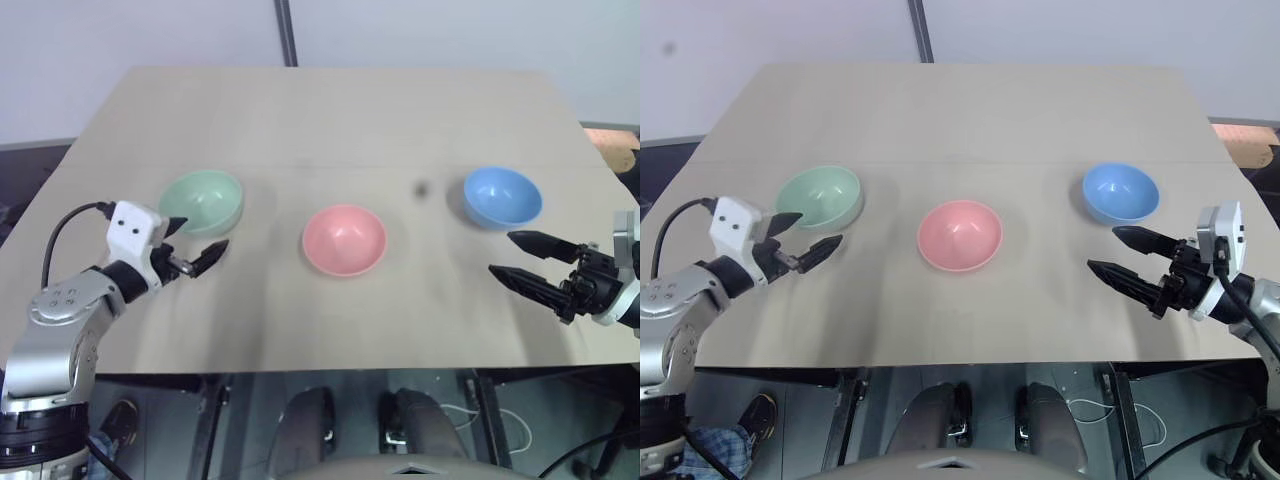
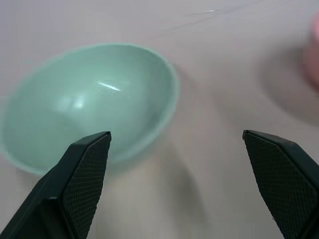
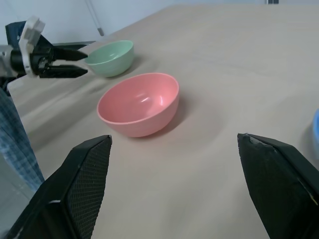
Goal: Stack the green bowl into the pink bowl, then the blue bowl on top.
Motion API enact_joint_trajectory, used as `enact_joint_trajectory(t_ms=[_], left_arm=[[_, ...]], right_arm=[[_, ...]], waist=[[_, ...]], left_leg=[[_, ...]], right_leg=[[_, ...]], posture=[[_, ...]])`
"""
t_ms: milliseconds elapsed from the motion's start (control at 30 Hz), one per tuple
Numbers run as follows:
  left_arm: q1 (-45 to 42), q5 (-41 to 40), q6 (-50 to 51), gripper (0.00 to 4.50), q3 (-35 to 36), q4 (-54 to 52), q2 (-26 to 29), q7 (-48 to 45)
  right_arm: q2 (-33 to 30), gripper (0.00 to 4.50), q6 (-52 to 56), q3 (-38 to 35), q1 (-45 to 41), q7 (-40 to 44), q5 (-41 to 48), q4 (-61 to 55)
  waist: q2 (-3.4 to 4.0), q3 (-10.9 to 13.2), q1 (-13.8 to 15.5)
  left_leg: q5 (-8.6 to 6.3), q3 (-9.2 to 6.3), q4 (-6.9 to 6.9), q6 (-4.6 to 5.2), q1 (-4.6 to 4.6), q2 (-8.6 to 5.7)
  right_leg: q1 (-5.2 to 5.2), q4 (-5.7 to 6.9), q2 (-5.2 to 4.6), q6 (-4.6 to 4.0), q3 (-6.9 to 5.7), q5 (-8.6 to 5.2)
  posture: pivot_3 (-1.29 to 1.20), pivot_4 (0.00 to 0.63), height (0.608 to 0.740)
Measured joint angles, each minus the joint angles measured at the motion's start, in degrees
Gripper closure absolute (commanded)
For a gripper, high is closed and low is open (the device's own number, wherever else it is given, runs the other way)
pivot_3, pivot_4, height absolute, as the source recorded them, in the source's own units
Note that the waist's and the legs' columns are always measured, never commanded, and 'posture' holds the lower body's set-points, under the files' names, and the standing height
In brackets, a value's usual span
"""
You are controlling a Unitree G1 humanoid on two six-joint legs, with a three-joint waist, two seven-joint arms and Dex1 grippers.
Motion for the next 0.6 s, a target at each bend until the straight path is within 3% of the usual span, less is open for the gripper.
enact_joint_trajectory(t_ms=[200, 367, 567, 600], left_arm=[[-3.3, 3.2, -0.7, 0.0, -2.6, 1.6, 3.4, -1.9], [-4.0, 11.2, -6.0, 0.0, -8.8, 7.1, 6.0, -3.0], [-11.8, 18.0, -10.7, 0.0, -16.0, 16.2, 6.1, -3.6], [-12.7, 18.5, -11.3, 0.26, -16.6, 17.1, 6.1, -3.6]], right_arm=[[-1.1, 0.13, -3.5, 2.0, 1.3, -1.6, 0.7, 1.6], [-1.4, 0.13, -7.1, 4.7, 3.3, -2.8, 0.7, 1.8], [-1.4, 0.13, -9.2, 6.6, 3.5, -5.2, 1.1, 2.1], [-1.4, 0.04, -9.4, 7.0, 3.5, -5.6, 1.1, 2.1]], waist=[[-0.03, 0.0, 0.2], [-0.02, 0.1, 0.2], [-0.03, 0.1, 1.1], [-0.03, 0.1, 1.1]], left_leg=[[0.0, 0.0, -0.01, 0.0, 0.0, 0.01], [0.0, 0.03, -0.02, -0.01, 0.02, 0.02], [0.0, 0.04, 0.04, 0.0, 0.02, 0.02], [0.0, 0.03, 0.04, 0.0, 0.02, 0.02]], right_leg=[[0.0, -0.01, 0.0, 0.0, 0.01, 0.0], [-0.01, 0.01, 0.0, 0.0, 0.02, 0.0], [0.0, 0.06, -0.01, 0.0, 0.02, 0.0], [0.0, 0.07, 0.0, -0.01, 0.02, 0.01]], posture=[[0.0, 0.15, 0.74], [0.0, 0.15, 0.74], [0.0, 0.15, 0.74], [0.0, 0.15, 0.74]])
